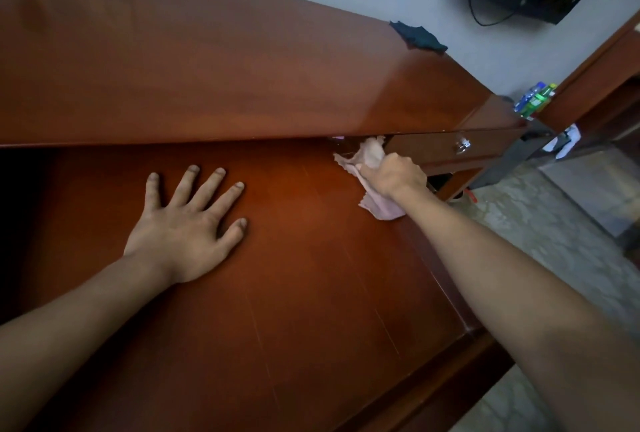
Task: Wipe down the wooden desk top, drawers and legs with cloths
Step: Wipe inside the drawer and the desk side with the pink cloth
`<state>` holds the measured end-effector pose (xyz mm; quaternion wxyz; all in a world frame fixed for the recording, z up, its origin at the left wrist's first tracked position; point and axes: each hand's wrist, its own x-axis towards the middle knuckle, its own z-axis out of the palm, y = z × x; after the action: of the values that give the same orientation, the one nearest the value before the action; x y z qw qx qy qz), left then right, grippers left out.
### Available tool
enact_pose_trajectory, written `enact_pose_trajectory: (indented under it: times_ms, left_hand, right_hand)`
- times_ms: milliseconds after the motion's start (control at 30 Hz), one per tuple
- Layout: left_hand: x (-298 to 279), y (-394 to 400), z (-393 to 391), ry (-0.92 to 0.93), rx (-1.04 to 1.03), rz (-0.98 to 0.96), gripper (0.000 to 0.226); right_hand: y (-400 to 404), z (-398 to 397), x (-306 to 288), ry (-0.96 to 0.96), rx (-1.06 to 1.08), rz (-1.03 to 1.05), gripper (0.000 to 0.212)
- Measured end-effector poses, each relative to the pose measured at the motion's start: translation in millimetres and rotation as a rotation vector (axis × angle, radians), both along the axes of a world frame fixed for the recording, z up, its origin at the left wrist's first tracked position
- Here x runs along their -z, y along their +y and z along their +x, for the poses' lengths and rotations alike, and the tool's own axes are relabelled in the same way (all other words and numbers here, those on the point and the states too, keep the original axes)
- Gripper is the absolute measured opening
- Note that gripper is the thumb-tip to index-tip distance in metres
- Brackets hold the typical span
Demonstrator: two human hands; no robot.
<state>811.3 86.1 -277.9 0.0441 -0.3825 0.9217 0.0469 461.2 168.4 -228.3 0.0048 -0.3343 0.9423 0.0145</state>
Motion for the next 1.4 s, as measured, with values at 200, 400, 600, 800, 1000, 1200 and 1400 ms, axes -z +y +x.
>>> enact_pose_trajectory:
  times_ms: [200, 400, 600, 800, 1000, 1200, 1400]
  left_hand:
    - [-1, -2, -3, 0.018, -0.008, 0.007, 0.075]
    - [-16, 10, -26, -0.055, -0.035, 0.034, 0.079]
    - [-12, 58, -119, 0.049, 0.319, 0.071, 0.073]
    - [0, 74, -139, 0.017, 0.283, 0.024, 0.081]
    - [1, 70, -144, 0.032, 0.257, 0.014, 0.080]
    - [5, 70, -142, 0.047, 0.260, 0.006, 0.081]
    - [3, 69, -141, 0.051, 0.273, 0.008, 0.082]
  right_hand:
    - [-10, -5, 1, 0.042, -0.051, 0.002, 0.061]
    - [52, -3, 7, -0.011, -0.167, -0.003, 0.048]
    - [123, 20, 12, 0.079, -0.188, 0.022, 0.043]
    - [190, 18, 23, 0.096, -0.214, 0.016, 0.046]
    - [150, 15, 12, 0.060, -0.195, -0.011, 0.048]
    - [140, 17, 9, 0.009, -0.209, -0.025, 0.040]
    - [225, 21, -6, -0.306, -0.186, 0.138, 0.032]
